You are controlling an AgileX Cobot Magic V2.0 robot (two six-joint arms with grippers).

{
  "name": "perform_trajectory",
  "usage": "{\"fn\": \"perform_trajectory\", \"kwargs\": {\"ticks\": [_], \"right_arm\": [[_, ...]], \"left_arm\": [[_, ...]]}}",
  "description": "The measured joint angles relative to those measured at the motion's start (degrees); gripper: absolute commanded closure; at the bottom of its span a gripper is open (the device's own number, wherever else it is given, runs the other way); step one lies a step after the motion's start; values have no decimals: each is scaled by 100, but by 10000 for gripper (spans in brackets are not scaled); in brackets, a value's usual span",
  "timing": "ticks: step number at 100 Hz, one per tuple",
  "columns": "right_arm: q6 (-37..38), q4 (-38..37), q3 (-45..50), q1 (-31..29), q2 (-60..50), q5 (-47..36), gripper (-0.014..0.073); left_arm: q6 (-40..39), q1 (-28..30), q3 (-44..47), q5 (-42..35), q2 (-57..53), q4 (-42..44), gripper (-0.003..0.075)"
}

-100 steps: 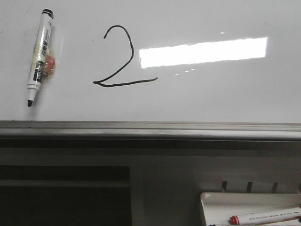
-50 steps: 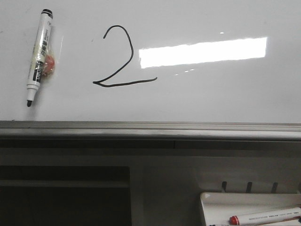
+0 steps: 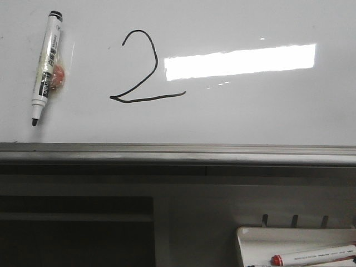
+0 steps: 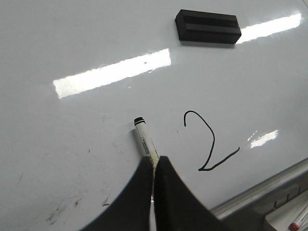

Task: Write number 2 on whiteboard

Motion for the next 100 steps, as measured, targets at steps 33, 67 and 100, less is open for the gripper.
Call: {"fn": "perform_trajectory", "kwargs": {"ticks": [33,67,100], "right_arm": [[0,0,0,0,0,0,654],[0,0,0,0,0,-26,654],[0,0,9,0,0,-39,654]], "left_arm": [[151,161,51,37,0,-10,741],[338,1974,1085,-1204,-101,-327,741],[338,3065,2382,-1612,-886,-647,741]]}}
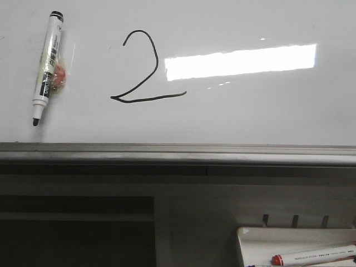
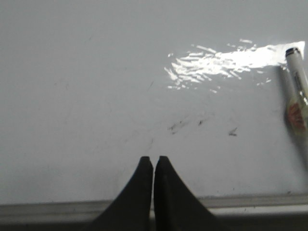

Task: Write number 2 on whiteboard

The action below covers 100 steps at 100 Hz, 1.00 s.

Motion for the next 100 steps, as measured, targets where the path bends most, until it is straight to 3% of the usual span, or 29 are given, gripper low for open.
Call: {"fn": "perform_trajectory", "kwargs": {"ticks": [33,100], "right_arm": [[0,0,0,0,0,0,654],[0,0,0,0,0,0,654]], "left_arm": [[0,13,78,1361,-97,-66,741],[0,13,78,1372,-97,-80,741]]}}
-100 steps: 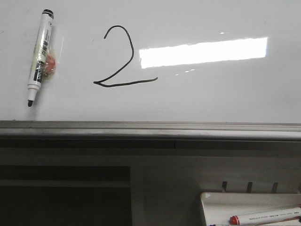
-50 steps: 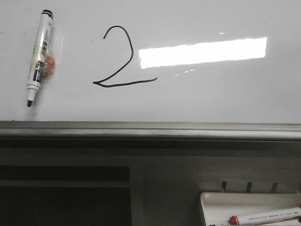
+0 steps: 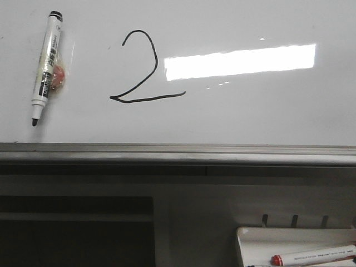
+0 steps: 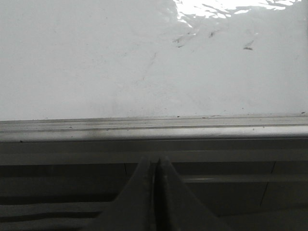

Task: Write number 2 on whiteboard

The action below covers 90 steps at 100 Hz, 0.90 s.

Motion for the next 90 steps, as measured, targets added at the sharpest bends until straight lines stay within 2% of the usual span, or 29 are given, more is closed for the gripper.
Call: {"fn": "perform_trajectory", "kwargs": {"ticks": [56,71,90], "right_arm": [[0,0,4,0,0,0,654],[308,-106,4,-13,0,-163,654],[692,-269,132,-574,0,-527,654]], "left_arm": [[0,0,0,0,0,-9,741],[0,0,0,0,0,-9,741],[7,0,0,0,0,-9,741]]}}
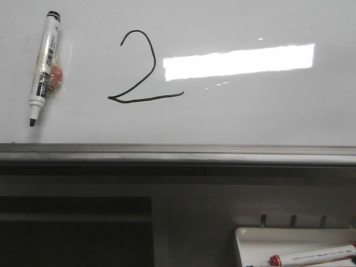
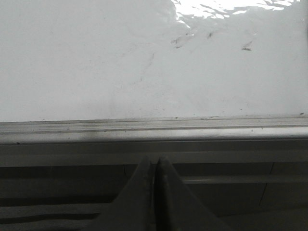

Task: Write number 2 on whiteboard

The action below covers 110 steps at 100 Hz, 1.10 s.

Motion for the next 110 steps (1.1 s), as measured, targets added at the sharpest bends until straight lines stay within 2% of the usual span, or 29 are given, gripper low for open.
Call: {"fn": "perform_trajectory", "kwargs": {"ticks": [13,27,46,60,77,92,110], "right_arm": [[359,-20,243,-758,0,-395,654],[670,-9,506,-1865,0,-624,654],[769,396,937,-3406,0,-741,654],[781,535,1371,-4258,0,-840,654],[807,572,1950,-4795,-79,-1095,654],[807,759,2502,-5069,-775,-1278,654],[807,891,2536,-5283,-1402,-1152,654]], "left_arm": [[0,0,0,0,0,0,741],[0,0,0,0,0,0,741],[0,0,0,0,0,0,741],[0,0,0,0,0,0,741],[0,0,0,0,0,0,741],[0,0,0,0,0,0,741],[0,0,0,0,0,0,741]]}}
